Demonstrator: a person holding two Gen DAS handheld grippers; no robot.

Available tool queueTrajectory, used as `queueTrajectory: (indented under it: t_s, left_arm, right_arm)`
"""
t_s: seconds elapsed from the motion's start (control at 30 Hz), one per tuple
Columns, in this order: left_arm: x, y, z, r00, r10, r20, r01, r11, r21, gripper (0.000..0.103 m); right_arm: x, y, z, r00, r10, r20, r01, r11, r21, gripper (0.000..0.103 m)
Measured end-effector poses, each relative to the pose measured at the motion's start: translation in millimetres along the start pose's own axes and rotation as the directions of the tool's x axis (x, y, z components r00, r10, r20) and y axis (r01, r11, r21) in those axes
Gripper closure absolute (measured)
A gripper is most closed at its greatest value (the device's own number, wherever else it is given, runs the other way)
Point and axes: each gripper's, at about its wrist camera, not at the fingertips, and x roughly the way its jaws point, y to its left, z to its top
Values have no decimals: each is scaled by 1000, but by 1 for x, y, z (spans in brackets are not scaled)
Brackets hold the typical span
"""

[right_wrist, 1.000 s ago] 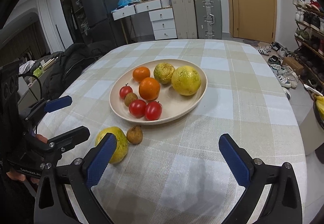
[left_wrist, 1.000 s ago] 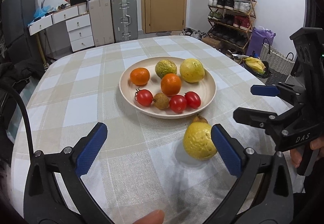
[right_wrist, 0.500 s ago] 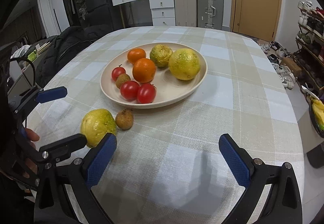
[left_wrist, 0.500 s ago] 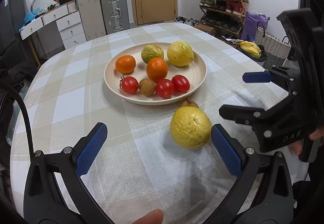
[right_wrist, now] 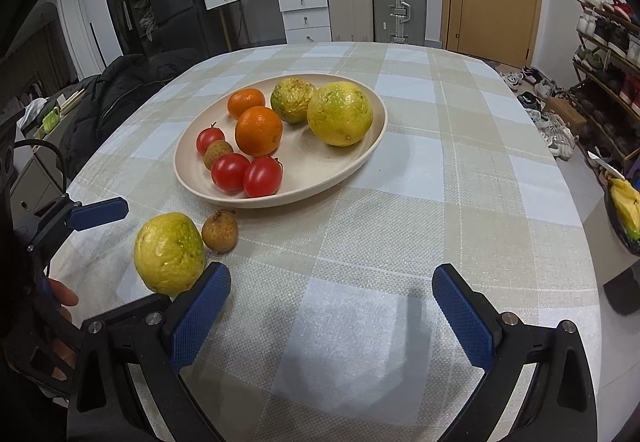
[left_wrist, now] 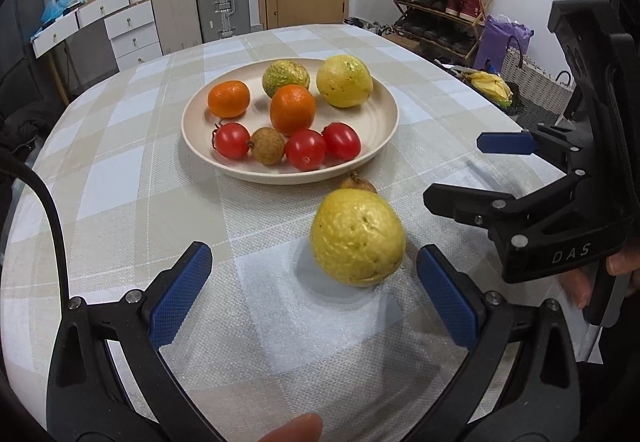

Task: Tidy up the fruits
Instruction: 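Move the left tool to the yellow pomelo and close on it, then lift the pomelo with the left tool while the right tool approaches the brown fruit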

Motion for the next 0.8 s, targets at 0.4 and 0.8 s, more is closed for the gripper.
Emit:
queueTrajectory:
  t_s: [0.4,0.8]
  left_arm:
    - [7,-3,2,998,-55,-17,55,998,-3,23]
    - [3,3,-1,990,-141,-6,141,990,-32,56]
  right_arm:
    - [1,-2,-1,1000,-3,-5,3,1000,7,0]
    - [1,-3,-1,1000,-4,-7,4,1000,9,0]
